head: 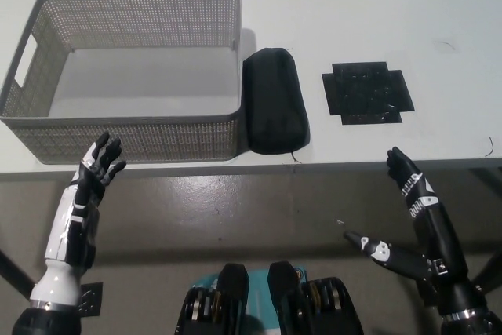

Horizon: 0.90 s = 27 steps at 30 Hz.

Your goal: Use the right hand to push the pencil case on the right hand side to the container on the left side

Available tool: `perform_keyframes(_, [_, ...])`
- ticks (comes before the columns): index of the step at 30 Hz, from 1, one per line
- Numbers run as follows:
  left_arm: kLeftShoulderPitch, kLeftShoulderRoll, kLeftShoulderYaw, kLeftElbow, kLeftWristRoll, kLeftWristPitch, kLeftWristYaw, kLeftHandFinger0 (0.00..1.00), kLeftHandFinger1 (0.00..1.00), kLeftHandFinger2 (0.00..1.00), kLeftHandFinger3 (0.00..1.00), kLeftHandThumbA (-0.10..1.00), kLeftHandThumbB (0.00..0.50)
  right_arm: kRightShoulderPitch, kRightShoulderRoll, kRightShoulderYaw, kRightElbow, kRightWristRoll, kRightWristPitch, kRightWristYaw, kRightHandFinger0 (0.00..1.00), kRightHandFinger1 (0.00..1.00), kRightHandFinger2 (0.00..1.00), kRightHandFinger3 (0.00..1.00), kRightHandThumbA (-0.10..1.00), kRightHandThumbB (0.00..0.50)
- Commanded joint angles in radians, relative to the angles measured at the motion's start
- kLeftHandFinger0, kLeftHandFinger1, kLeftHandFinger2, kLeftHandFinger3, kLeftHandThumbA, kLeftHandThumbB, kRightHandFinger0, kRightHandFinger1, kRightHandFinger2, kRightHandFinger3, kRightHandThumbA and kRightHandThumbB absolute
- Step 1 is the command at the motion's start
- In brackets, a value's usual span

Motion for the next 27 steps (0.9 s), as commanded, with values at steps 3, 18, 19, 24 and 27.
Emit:
perform_keyframes(3, [0.008,0.024,0.002,-0.016,0.003,-0.049,-0.016,1.0,1.0,1.0,1.0,1.0,0.097,-0.029,0.004,-0.017,-0.039,0.016,0.022,0.019,1.0,1.0,1.0,1.0,1.0,0.241])
perform_keyframes(18, [0.042,0.04,0.005,-0.007,0.006,-0.076,-0.023,1.0,1.0,1.0,1.0,1.0,0.119,-0.034,0.008,-0.026,-0.025,0.007,0.017,0.019,1.0,1.0,1.0,1.0,1.0,0.255])
perform_keyframes(19, [0.043,0.04,0.005,-0.008,0.006,-0.071,-0.022,1.0,1.0,1.0,1.0,1.0,0.13,-0.033,0.008,-0.025,-0.03,0.003,0.023,0.019,1.0,1.0,1.0,1.0,1.0,0.258])
perform_keyframes(24, [0.048,0.041,0.003,-0.015,0.004,-0.061,-0.024,1.0,1.0,1.0,1.0,1.0,0.123,-0.037,0.007,-0.025,-0.028,0.01,0.024,0.023,1.0,1.0,1.0,1.0,1.0,0.253])
perform_keyframes(27, [0.051,0.042,0.004,-0.018,0.005,-0.059,-0.024,1.0,1.0,1.0,1.0,1.0,0.122,-0.039,0.007,-0.024,-0.025,0.008,0.02,0.024,1.0,1.0,1.0,1.0,1.0,0.254])
